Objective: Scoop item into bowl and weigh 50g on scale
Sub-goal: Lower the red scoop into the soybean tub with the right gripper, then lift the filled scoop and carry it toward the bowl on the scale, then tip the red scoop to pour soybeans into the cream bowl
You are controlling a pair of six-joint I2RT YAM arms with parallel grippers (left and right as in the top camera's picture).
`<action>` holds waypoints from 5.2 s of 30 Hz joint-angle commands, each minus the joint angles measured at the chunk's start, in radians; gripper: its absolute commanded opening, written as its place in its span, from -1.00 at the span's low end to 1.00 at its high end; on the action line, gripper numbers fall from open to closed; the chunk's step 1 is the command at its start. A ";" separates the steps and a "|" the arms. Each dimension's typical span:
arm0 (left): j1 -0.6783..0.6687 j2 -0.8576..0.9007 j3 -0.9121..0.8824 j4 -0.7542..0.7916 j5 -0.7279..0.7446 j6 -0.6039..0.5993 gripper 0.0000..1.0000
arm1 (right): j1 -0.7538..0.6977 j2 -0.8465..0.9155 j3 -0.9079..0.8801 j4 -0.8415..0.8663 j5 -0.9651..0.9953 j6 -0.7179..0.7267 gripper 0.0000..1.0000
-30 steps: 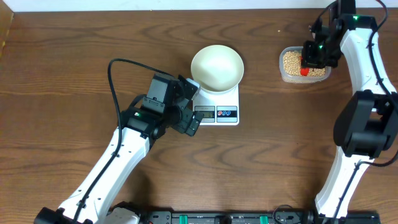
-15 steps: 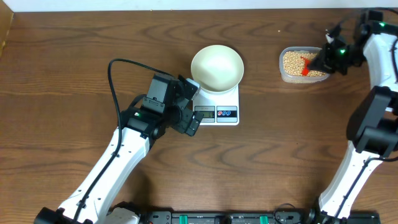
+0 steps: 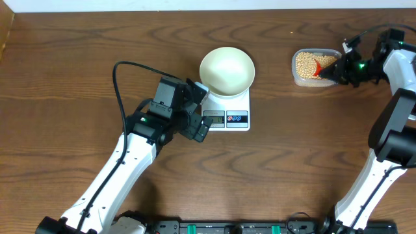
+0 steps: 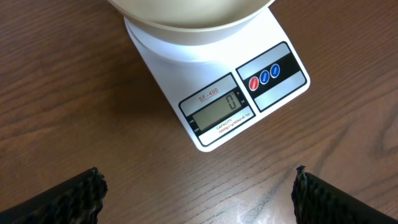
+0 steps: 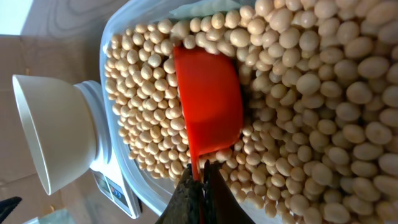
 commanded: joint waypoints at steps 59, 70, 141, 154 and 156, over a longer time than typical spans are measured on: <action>-0.003 0.008 -0.003 -0.002 -0.010 -0.001 0.96 | -0.089 0.027 -0.044 -0.088 -0.711 -0.156 -0.98; -0.003 0.008 -0.003 -0.002 -0.010 -0.001 0.95 | 0.117 0.027 0.058 -0.100 -0.732 -0.100 -0.98; -0.003 0.008 -0.003 -0.002 -0.010 -0.001 0.96 | 0.528 0.027 0.453 -0.305 -0.056 -0.108 -0.98; -0.003 0.008 -0.003 -0.002 -0.010 -0.001 0.96 | 0.509 0.027 0.453 -0.330 -0.072 -0.138 -0.98; -0.003 0.008 -0.003 -0.002 -0.010 -0.001 0.95 | 0.512 0.027 0.453 -0.330 -0.056 -0.138 -0.98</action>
